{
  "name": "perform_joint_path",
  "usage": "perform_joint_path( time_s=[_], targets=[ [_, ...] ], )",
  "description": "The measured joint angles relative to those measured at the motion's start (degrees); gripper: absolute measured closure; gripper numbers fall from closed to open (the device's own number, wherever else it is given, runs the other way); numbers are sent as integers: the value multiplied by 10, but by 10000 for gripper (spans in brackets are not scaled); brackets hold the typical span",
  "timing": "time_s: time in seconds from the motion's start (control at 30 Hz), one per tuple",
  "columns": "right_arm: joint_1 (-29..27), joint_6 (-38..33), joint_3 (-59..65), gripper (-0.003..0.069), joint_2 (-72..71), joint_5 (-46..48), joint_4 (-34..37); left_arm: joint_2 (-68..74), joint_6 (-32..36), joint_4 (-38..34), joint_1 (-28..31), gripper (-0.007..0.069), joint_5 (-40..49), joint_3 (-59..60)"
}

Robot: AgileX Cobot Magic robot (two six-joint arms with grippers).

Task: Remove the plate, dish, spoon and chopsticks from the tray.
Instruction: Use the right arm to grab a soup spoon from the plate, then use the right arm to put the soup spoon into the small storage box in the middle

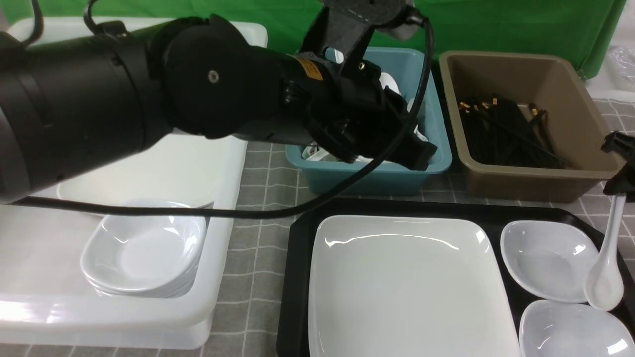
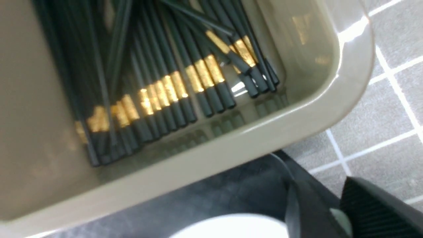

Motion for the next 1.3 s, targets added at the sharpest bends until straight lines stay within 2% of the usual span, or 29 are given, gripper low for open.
perform_joint_path(
  time_s=[0.33,0.5,0.6,0.73,0.8,0.9,1.07,1.13,1.3],
  targets=[
    [44,-11,0,496,-103,-21,8,1,20,0,0,624,7,0],
    [86,-12,0,496,-141,-54,23,1,41,-5,0,624,7,0],
    [114,-12,0,496,-150,-81,29,1,85,-32,-1,624,9,0],
    [168,-12,-9,496,-152,-119,39,1,211,-63,-15,624,48,0],
    [192,-11,-13,496,-152,-142,40,1,232,-63,-20,624,68,0],
    [226,0,-29,496,-143,-196,42,1,215,-48,-14,624,76,0],
    [261,14,-66,496,-98,-264,42,1,133,14,23,624,79,0],
    [270,17,-98,496,-66,-274,43,1,106,34,44,624,89,0],
    [274,18,-171,496,18,-280,43,1,92,40,75,624,119,0]
  ],
)
